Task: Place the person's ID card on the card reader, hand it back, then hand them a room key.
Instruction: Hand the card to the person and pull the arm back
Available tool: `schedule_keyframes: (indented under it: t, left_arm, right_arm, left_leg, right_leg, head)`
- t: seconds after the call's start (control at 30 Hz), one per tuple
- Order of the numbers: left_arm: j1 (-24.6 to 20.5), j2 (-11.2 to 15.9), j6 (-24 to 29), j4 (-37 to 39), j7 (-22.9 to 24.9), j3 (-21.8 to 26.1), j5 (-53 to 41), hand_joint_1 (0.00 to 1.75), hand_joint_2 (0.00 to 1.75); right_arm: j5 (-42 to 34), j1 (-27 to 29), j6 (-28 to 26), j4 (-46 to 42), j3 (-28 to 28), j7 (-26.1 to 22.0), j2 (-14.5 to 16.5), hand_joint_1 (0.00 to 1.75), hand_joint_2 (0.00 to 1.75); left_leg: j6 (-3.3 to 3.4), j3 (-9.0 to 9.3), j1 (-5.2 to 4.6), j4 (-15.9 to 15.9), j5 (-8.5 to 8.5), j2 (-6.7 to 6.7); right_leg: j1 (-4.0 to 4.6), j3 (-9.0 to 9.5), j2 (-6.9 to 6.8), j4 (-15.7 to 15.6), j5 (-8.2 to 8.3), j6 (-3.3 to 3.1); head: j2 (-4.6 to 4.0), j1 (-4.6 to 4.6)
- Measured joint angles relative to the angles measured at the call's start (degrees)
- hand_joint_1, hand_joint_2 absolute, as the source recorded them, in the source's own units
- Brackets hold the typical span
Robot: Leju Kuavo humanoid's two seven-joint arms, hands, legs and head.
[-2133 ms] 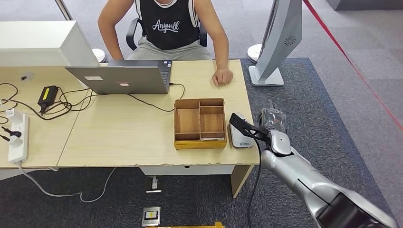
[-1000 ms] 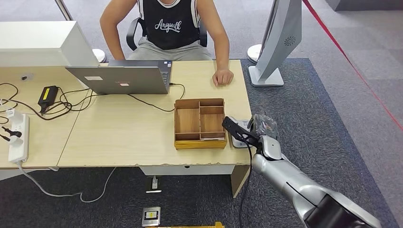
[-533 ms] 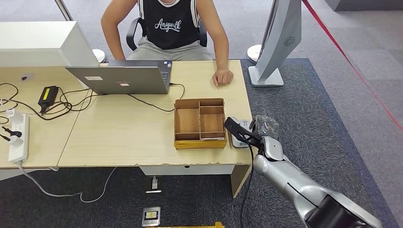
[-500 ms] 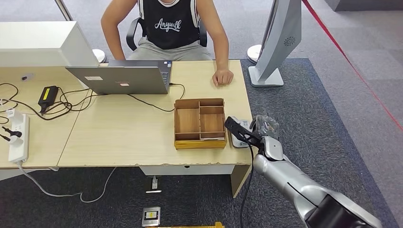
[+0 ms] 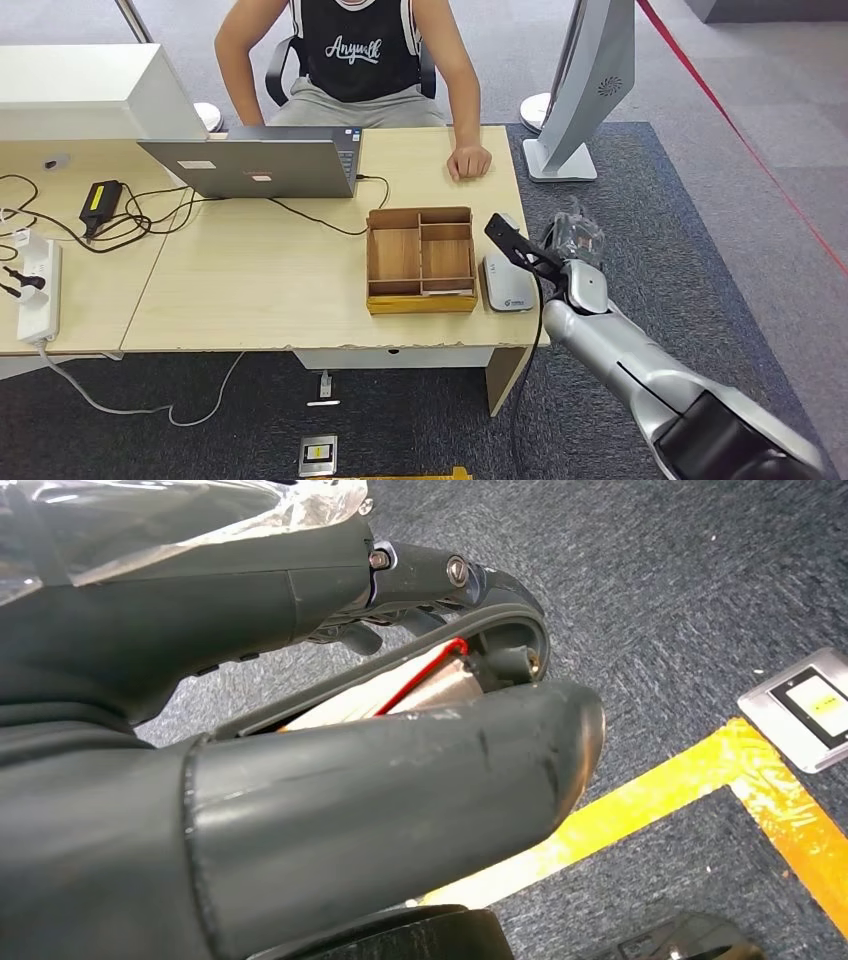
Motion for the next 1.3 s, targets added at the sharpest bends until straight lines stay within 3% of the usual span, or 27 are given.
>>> schedule_keyframes:
  t: [0.33,0.53,0.83,0.97,1.3]
  left_arm:
    - [-0.10,0.00,-0.11,0.00,0.02,0.00,-1.36,0.00,0.00]
    - [-0.72,-0.04,-0.32,0.00,0.15,0.00,-1.86,0.00,0.00]
    - [-0.80,-0.04,-0.35,0.00,0.16,0.00,-1.91,0.00,0.00]
    - [-0.85,-0.04,-0.43,0.00,0.14,-0.01,-2.06,0.00,0.00]
    - [-1.07,-0.15,-0.55,0.00,-0.32,-0.02,-2.19,0.00,0.00]
  right_arm:
    - [6.39,-5.06,4.77,-8.99,-0.21,5.91,-3.67,1.75,1.75]
    - [9.01,-7.90,8.74,-12.51,0.56,5.78,-3.25,1.75,1.75]
    - [9.30,-9.10,9.17,-14.54,0.86,5.42,-2.80,1.75,1.75]
    - [10.72,-9.94,11.24,-14.50,1.40,4.00,-1.59,1.75,1.75]
    - [15.18,-13.94,15.21,-11.15,4.81,2.24,5.21,1.75,1.75]
  left_leg:
    - [0.00,0.01,0.00,0.00,0.00,0.01]
    - [0.00,0.01,0.02,0.00,0.00,0.01]
    - [0.00,-0.02,0.02,0.00,0.00,0.01]
    - [0.00,-0.03,0.02,-0.01,0.00,0.03]
    - [-0.02,-0.03,0.11,-0.01,0.01,0.06]
  right_leg:
    - [0.01,0.00,0.01,0.02,0.01,-0.01]
    - [0.03,0.00,0.01,0.03,0.01,-0.01]
    - [0.02,0.00,0.01,0.00,0.01,-0.01]
    - [0.03,-0.01,0.04,0.03,0.01,-0.01]
    - [0.10,-0.03,0.10,0.03,0.01,-0.03]
  head:
    - [0.01,-0.02]
    - [-0.01,-0.02]
    - [0.01,-0.02]
    - [-0.01,0.00]
    - [0.00,-0.01]
